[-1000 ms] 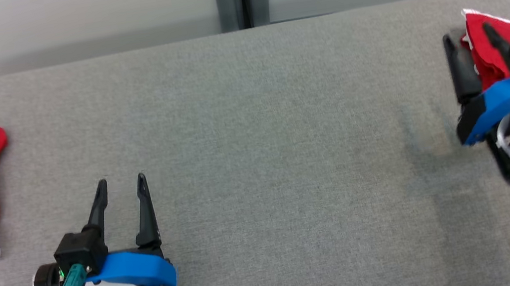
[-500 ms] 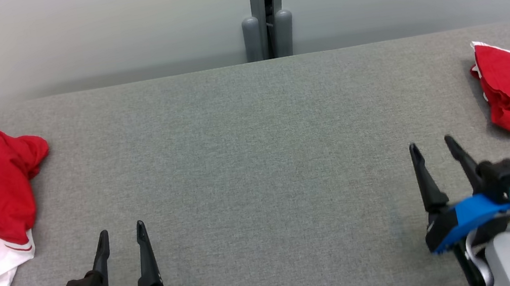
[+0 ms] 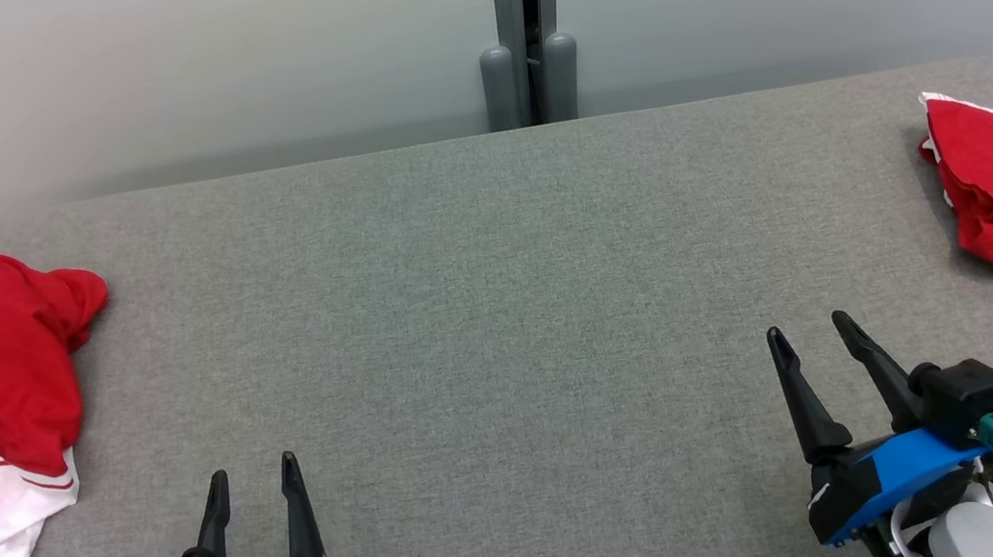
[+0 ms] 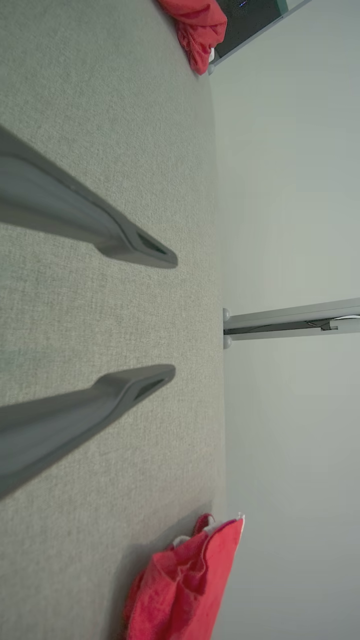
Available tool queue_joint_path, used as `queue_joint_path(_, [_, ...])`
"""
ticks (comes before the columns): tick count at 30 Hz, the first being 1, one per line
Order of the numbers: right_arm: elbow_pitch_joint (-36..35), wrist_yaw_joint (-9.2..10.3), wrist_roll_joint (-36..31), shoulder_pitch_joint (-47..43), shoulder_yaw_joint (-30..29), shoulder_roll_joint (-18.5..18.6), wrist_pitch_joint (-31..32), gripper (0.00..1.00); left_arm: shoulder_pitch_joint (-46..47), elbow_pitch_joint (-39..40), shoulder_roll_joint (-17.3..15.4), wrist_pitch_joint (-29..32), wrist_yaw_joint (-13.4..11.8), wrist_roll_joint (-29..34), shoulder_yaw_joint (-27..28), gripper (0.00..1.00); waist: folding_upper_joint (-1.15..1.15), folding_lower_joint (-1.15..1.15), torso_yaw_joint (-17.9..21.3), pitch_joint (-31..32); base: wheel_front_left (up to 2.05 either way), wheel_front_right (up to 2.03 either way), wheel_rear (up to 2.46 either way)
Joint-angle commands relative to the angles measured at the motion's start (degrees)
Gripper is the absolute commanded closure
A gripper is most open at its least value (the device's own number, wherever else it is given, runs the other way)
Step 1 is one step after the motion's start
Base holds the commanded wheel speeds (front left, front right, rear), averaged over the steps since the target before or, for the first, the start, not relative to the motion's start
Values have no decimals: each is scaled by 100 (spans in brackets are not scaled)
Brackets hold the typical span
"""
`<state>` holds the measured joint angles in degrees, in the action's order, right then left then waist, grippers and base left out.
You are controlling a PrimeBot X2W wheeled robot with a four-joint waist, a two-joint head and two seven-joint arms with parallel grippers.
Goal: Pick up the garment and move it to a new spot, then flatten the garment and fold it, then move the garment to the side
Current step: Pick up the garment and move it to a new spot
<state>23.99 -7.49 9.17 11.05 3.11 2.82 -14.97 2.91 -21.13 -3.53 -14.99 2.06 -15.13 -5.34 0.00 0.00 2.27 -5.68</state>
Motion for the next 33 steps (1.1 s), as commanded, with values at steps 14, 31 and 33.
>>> queue_joint_path(14, [52,-1,-5,-145,-57,14,-31,0,5,-57,32,-28,78,65,-14,0,0,0,-70,26,0,0,0])
queue_joint_path(31, [19,-1,-162,-271,-154,13,-30,0,18,26,62,-27,58,36,-89,0,0,0,-2091,77,0,0,0])
queue_joint_path(33, [46,-1,-148,-294,-144,12,-30,0,-3,38,64,-27,66,34,-112,0,0,0,-2359,109,0,0,0])
